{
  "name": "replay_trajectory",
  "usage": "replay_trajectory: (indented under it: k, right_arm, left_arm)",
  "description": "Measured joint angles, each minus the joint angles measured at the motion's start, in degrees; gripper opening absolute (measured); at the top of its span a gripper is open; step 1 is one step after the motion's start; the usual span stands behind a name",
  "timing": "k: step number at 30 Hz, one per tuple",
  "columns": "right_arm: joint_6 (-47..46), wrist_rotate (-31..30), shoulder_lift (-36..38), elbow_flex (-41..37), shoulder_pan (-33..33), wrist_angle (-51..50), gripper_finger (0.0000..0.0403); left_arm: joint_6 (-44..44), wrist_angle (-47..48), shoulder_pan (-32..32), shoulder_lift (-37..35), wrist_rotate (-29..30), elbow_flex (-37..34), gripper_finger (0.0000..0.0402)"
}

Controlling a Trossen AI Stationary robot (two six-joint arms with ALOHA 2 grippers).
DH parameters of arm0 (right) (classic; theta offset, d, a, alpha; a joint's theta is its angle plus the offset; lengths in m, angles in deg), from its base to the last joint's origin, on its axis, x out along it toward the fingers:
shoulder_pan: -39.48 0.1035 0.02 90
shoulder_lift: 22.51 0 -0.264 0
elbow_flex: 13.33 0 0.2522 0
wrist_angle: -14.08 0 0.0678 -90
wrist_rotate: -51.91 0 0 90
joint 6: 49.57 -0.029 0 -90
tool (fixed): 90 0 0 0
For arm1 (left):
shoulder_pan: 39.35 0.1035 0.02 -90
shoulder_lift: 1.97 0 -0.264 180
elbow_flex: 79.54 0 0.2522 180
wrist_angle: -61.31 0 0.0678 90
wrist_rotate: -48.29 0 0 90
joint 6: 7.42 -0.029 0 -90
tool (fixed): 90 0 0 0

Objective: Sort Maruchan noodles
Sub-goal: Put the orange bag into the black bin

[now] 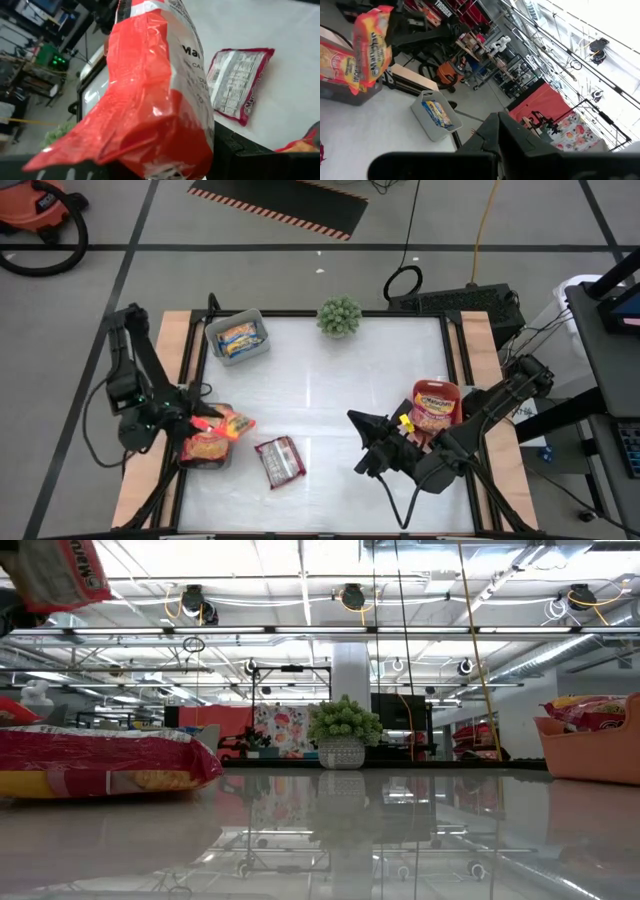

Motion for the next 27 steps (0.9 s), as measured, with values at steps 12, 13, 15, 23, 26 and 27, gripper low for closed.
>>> replay_trajectory:
  k: [12, 13, 15, 23, 26, 27]
  right_arm:
    - [-1.4, 0.0, 0.0, 0.0, 0.0, -0.1, 0.0000]
    - [-1.8, 0.0, 0.0, 0.0, 0.0, -0.4, 0.0000]
    - [-1.9, 0.0, 0.0, 0.0, 0.0, -0.5, 0.0000]
    - [-2.2, 0.0, 0.0, 0.0, 0.0, -0.5, 0.0000]
    - [-2.8, 0.0, 0.0, 0.0, 0.0, -0.5, 0.0000]
    - [-3.0, 0.0, 0.0, 0.0, 0.1, -0.5, 0.0000]
  left_arm:
    - [-1.0, 3.6, -2.6, 0.5, -7.6, 1.5, 0.0129]
    - [-1.4, 4.0, -2.7, 0.7, -8.5, 1.4, 0.0129]
    - [-2.1, 3.5, -3.3, 1.2, -10.0, 1.4, 0.0129]
    - [-4.0, 3.3, -5.9, 2.0, -13.8, 1.4, 0.0129]
    - [-3.9, 3.3, -6.9, 2.5, -13.6, 1.4, 0.0129]
    - [-3.8, 3.3, -7.1, 2.8, -13.5, 1.4, 0.0129]
